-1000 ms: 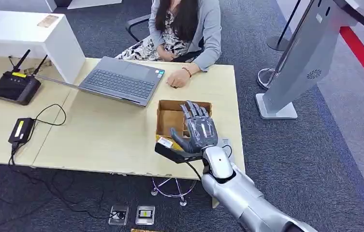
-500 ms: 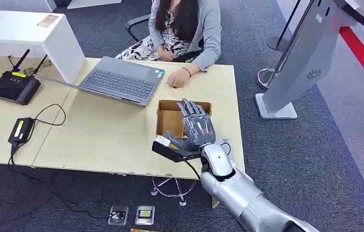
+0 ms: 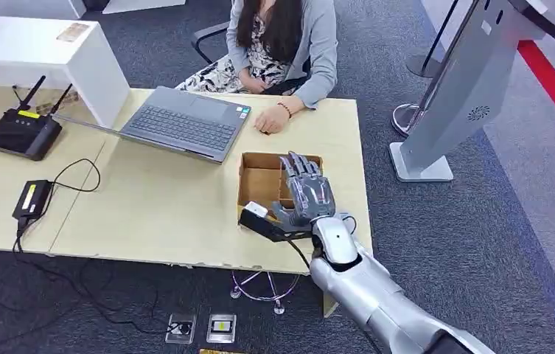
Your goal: Pass the card to the sensor for recognition and then transmit it.
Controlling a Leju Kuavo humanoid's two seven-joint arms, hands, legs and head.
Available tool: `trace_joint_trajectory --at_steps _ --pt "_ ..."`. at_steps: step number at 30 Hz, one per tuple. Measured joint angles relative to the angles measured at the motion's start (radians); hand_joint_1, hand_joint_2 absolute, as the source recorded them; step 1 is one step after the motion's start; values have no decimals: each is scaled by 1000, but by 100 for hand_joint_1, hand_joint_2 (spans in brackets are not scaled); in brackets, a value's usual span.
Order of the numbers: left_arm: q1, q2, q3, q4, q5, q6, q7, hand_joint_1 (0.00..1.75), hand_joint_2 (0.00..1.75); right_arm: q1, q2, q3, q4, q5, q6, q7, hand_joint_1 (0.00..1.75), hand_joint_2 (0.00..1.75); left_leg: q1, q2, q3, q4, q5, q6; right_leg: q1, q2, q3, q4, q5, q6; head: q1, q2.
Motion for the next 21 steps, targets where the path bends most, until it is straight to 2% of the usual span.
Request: trace_joint_trajectory --at_steps 10,21 --pt "0 0 13 1 13 0 -37 0 0 2 -16 -1 -4 -13 26 23 0 175 0 0 0 0 0 0 0 0 0 0 0 0 0 0" --pt "-6 -4 47 20 34 0 -72 0 0 15 -48 -2 -64 -18 64 61 0 175 0 0 0 0 0 0 0 1 0 0 0 0 0 0"
